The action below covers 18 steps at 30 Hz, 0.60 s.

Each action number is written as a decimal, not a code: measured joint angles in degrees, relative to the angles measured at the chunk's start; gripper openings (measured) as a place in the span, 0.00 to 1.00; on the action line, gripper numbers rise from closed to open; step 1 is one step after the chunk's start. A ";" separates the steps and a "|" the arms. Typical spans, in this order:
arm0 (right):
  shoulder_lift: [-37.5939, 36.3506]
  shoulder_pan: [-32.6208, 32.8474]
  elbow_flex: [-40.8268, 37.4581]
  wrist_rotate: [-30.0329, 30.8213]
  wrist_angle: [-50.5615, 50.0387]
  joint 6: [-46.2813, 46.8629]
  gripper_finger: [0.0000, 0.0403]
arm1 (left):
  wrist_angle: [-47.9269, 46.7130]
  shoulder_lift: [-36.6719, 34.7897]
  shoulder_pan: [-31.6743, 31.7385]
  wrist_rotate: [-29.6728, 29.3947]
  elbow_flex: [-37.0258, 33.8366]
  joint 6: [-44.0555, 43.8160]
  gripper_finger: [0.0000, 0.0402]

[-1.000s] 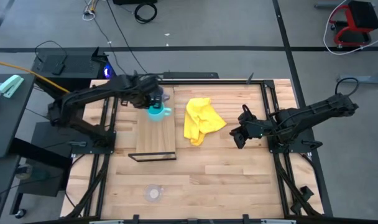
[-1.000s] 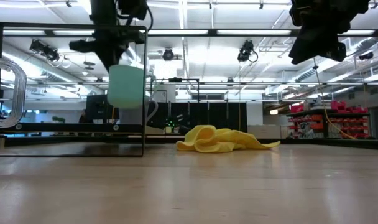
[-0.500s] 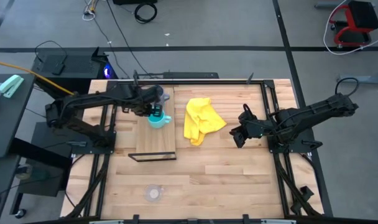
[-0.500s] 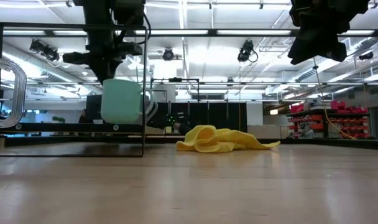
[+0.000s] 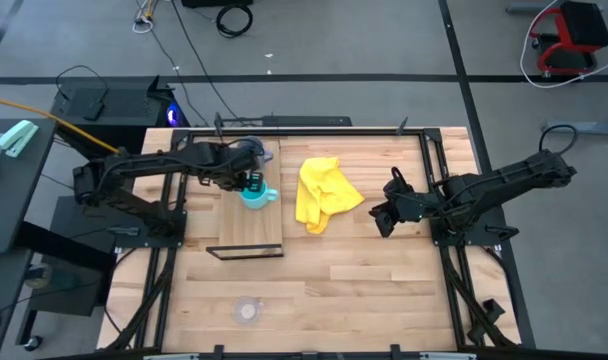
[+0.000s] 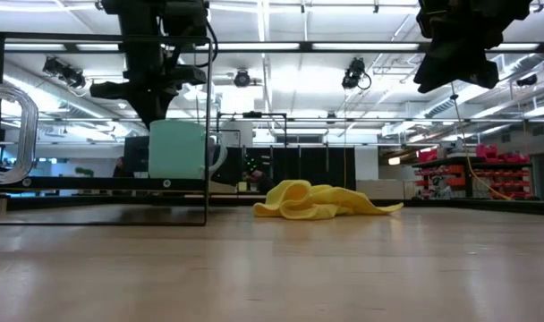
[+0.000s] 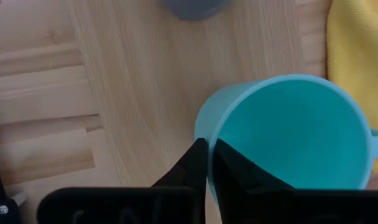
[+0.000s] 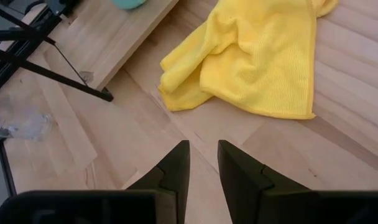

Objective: Stack small to large cups/mugs on shelf
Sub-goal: Put the blue mug on the shelf

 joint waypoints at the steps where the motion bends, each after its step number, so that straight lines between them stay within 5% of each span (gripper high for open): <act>1: 0.00 0.00 0.00 0.00 0.00 0.00 0.23 | 0.00 0.00 -0.02 0.00 0.00 0.00 0.06; 18: 0.00 0.00 0.00 0.00 0.00 -0.39 0.23 | 0.74 0.02 -0.65 0.07 -0.04 -0.04 0.16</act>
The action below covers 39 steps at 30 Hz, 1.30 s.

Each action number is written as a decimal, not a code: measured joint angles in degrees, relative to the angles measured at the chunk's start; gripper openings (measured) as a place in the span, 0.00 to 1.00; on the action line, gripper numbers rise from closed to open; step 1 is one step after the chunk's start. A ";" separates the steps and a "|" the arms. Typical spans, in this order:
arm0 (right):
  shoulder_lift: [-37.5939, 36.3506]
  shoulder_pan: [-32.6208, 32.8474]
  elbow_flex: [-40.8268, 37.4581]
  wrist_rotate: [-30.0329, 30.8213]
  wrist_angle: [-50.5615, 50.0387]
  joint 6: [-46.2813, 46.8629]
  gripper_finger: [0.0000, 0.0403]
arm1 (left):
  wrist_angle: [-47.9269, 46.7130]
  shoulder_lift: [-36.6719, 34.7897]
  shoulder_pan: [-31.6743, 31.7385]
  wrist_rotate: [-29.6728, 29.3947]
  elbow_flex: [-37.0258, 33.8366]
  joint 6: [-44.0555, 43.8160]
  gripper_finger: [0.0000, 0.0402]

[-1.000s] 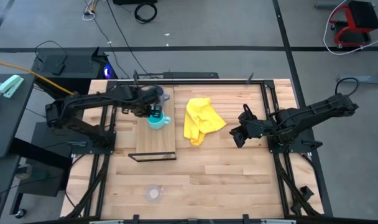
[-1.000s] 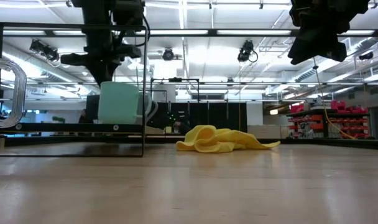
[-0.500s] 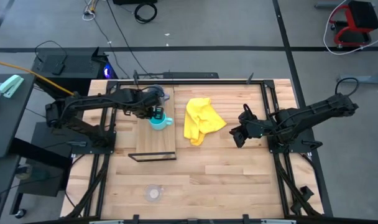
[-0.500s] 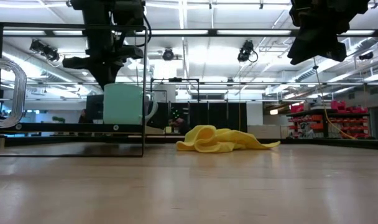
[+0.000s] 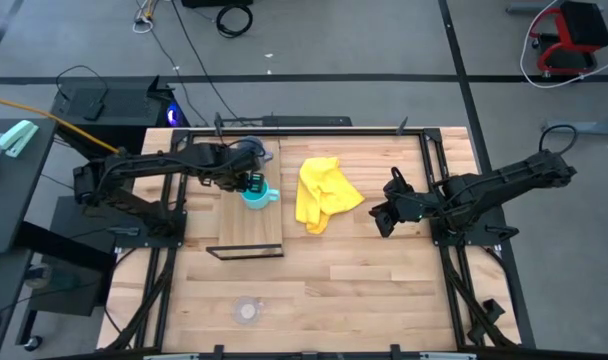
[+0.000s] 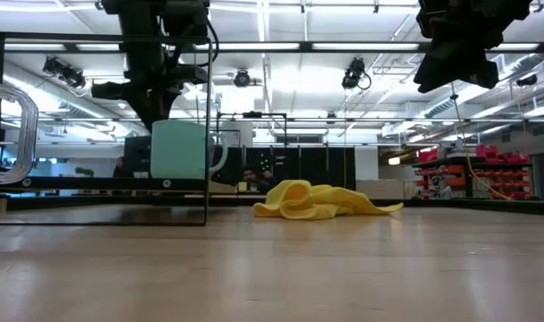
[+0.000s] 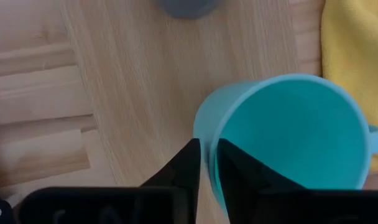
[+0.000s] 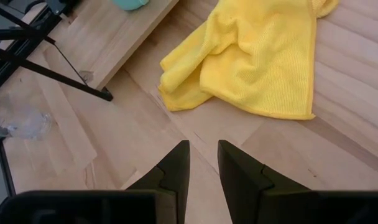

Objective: Stack small to large cups/mugs on shelf
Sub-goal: Put the blue mug on the shelf

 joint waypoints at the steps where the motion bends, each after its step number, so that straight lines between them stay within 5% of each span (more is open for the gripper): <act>1: 0.00 0.00 0.00 0.00 0.00 0.00 0.23 | -0.03 -0.03 0.00 0.00 0.00 0.02 0.16; 13: 0.04 -0.10 -0.02 1.21 0.37 -0.09 0.23 | -0.37 -8.66 -0.26 -1.26 -0.02 -1.29 0.21; 18: 1.98 -4.16 -0.02 0.86 7.66 -5.83 0.23 | 0.21 -12.10 -0.90 -1.53 0.00 -1.10 0.21; 29: 17.03 -22.82 -0.02 -19.31 36.93 -15.45 0.23 | 0.85 -14.21 -2.16 -5.01 0.02 1.86 0.20; 39: 32.71 -29.01 2.32 -32.98 50.89 -14.95 0.23 | 1.32 -14.41 -2.14 -5.25 0.04 8.46 0.19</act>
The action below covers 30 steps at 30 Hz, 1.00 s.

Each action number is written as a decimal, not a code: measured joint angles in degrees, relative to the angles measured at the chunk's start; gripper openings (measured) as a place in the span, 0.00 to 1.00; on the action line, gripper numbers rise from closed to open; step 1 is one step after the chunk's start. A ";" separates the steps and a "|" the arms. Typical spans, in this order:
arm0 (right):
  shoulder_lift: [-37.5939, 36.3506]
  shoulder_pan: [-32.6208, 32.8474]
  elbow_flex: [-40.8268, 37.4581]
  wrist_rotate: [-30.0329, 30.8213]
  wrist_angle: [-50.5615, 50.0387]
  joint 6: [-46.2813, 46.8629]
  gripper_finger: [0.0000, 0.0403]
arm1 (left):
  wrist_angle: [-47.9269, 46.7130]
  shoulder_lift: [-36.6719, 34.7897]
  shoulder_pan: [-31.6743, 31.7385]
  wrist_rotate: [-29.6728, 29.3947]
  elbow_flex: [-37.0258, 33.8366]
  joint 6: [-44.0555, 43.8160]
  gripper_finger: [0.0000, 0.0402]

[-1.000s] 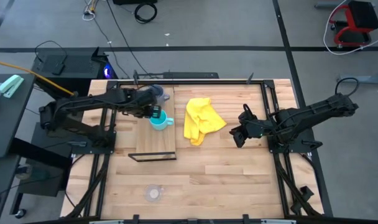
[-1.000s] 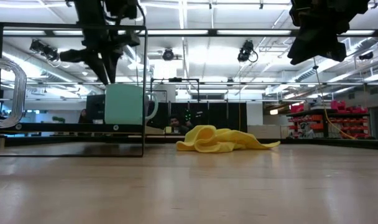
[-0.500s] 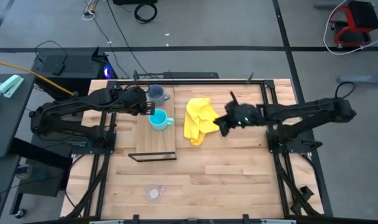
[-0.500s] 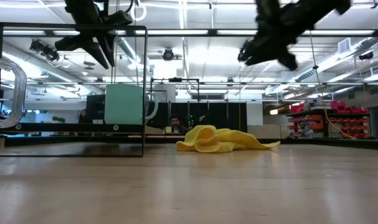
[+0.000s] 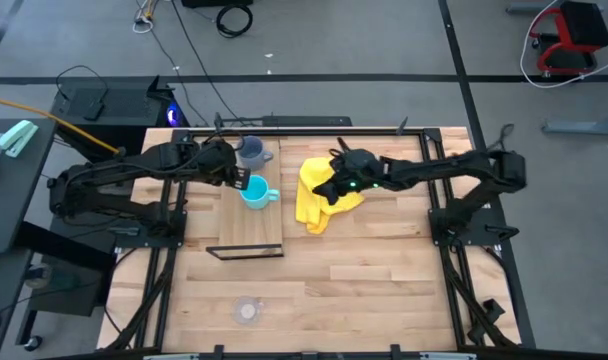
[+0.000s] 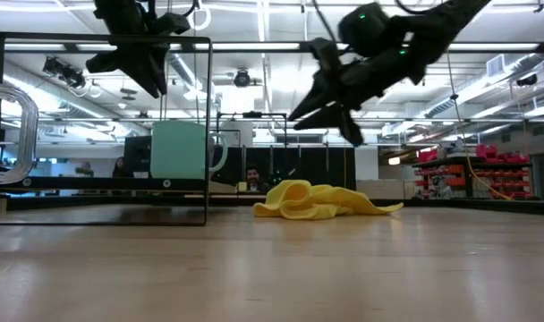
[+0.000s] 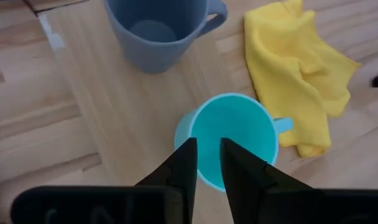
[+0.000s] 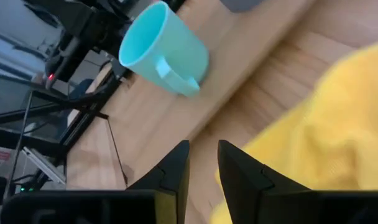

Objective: Stack small to large cups/mugs on shelf
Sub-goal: Put the blue mug on the shelf

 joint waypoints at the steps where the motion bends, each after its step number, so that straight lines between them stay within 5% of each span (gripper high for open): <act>1: 1.25 -0.06 1.30 -0.43 0.05 -0.63 0.23 | 0.31 0.00 0.00 -0.03 0.00 0.91 0.19; 6: 7.51 -0.38 10.29 0.81 -4.55 -1.35 0.23 | 3.39 0.03 0.00 -0.24 0.00 5.86 0.19; 14: 13.86 -4.09 23.67 11.37 -33.77 -5.87 0.23 | 4.47 0.05 0.09 -0.41 0.00 11.72 0.19; 30: 21.46 -6.35 24.89 2.21 -37.67 -10.64 0.41 | 4.74 0.05 0.09 -0.39 0.00 12.04 0.19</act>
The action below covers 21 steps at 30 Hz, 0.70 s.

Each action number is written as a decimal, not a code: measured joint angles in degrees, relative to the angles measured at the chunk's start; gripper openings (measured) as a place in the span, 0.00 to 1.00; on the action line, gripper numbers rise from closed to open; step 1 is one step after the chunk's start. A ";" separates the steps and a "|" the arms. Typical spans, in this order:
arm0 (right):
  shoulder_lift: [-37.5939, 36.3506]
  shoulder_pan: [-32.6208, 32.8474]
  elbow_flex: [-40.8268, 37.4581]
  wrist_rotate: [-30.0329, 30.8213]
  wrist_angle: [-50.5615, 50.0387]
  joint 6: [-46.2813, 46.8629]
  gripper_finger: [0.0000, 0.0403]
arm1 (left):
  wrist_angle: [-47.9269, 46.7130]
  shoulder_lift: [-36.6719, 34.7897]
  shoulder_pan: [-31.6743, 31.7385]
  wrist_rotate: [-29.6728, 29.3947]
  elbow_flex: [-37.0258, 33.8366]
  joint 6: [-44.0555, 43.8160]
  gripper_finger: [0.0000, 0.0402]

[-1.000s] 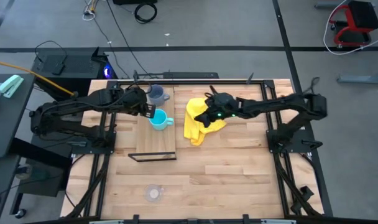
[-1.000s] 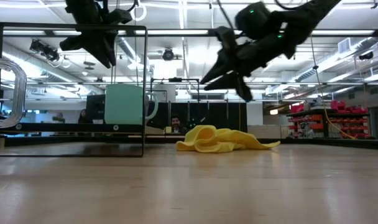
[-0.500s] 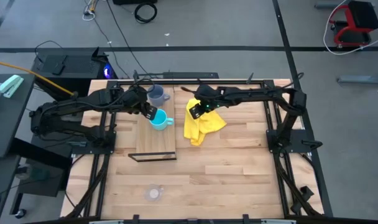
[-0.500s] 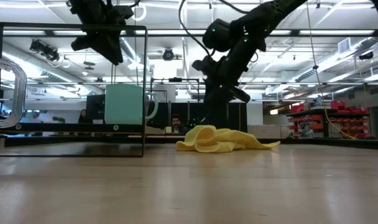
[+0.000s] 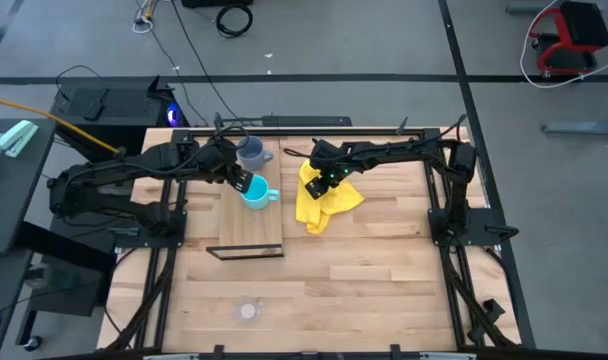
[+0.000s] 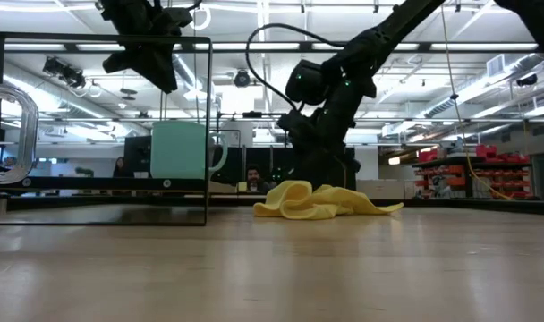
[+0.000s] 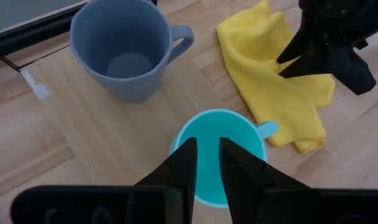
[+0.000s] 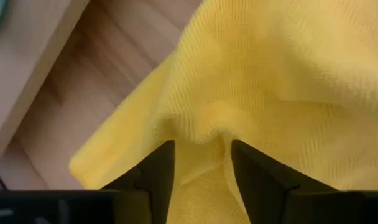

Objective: Stack small to large cups/mugs on shelf
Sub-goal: Put the blue mug on the shelf

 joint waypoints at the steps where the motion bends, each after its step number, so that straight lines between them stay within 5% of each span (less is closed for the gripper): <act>1: 0.00 -0.03 0.00 -0.47 0.00 -0.17 0.43 | 0.00 0.00 0.00 0.00 0.00 0.00 0.19; 10: -0.99 0.09 0.02 -1.89 4.70 -0.97 0.54 | -0.14 0.00 0.00 0.00 0.00 -0.26 0.17; 21: 2.38 1.40 -0.02 0.24 5.07 1.87 0.54 | -0.28 0.00 0.00 0.04 0.04 0.08 0.19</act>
